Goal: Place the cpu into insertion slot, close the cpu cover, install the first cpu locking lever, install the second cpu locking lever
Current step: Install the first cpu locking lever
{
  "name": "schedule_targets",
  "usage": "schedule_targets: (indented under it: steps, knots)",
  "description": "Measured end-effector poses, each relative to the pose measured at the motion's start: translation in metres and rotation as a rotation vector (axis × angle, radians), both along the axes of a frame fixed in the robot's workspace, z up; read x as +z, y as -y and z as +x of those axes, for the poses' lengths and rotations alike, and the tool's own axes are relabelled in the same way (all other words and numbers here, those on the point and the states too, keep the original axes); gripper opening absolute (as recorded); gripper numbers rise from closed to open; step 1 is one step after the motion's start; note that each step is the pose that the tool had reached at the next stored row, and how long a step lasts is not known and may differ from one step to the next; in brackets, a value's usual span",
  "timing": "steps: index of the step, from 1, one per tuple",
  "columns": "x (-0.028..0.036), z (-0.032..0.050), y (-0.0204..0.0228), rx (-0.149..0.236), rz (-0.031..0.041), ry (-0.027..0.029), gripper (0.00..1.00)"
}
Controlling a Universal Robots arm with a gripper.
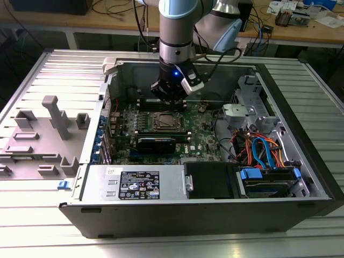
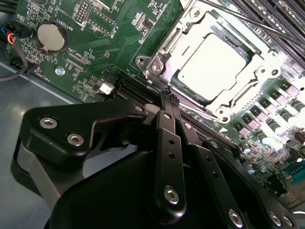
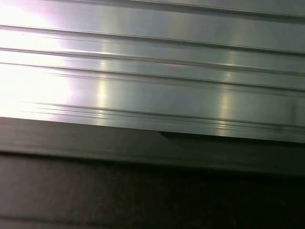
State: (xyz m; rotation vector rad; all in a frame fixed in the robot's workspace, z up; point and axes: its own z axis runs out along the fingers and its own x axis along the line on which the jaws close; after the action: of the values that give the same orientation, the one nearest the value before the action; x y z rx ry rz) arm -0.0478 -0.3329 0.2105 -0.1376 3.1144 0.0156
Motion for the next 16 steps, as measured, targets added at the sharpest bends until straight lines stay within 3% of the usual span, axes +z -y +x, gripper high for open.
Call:
schedule_targets:
  steps: [7,16]
  knots:
    - [-0.0058,0.0018,0.0001,0.000,-0.0004,-0.0003,0.11]
    - [-0.0025,0.0019,-0.0001,0.000,0.0003,0.0002,0.11]
